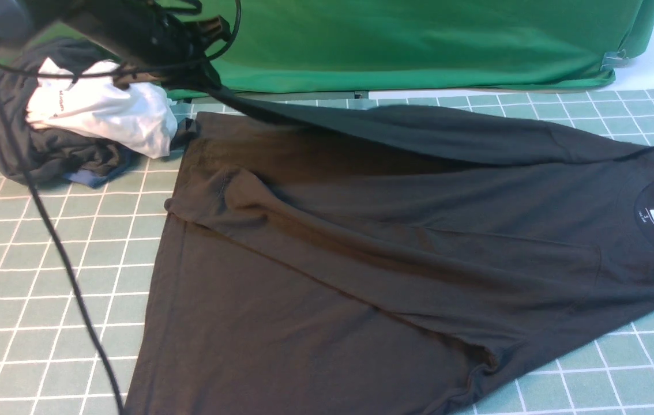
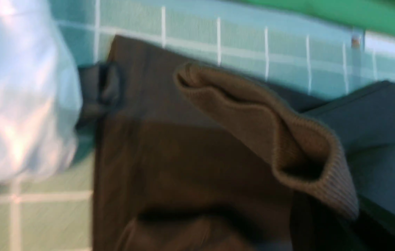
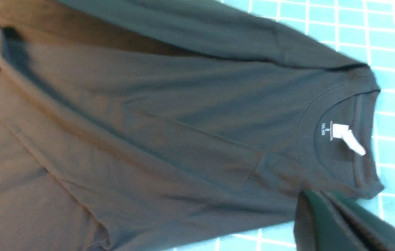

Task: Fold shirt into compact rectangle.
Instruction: 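Fold the left side of the dark shirt inward over its body with the left gripper, then grasp the near edge of the shirt at its hem and shoulder corners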

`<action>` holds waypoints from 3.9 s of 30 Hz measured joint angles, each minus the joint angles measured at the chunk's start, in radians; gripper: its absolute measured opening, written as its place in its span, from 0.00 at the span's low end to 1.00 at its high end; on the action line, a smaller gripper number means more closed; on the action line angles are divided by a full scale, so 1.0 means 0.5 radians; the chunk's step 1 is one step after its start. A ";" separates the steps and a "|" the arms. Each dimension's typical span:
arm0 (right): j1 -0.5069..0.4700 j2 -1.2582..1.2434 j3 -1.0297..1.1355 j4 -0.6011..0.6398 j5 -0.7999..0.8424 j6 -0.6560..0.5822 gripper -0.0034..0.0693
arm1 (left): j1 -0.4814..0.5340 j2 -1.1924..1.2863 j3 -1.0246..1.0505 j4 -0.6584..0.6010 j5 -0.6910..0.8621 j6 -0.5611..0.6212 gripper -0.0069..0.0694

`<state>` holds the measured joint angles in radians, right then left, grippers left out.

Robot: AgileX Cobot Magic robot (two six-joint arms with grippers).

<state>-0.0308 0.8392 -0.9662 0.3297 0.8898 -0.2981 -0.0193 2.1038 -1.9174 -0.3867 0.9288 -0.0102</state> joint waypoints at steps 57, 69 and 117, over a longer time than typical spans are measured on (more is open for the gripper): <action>0.000 0.069 -0.077 0.185 -0.008 -0.005 0.05 | -0.368 -0.799 1.367 0.687 0.560 -0.239 0.76; 0.000 0.069 -0.077 0.185 -0.030 -0.007 0.05 | -0.501 -1.394 2.174 0.675 0.351 -0.346 0.64; 0.388 0.423 0.367 0.136 0.393 -0.699 0.05 | -0.501 -1.860 2.473 0.731 0.521 -0.239 0.11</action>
<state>0.1630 1.0509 -0.7827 0.3978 1.0862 -0.6478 -0.2696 1.1740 -0.6807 -0.0214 1.1893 -0.1295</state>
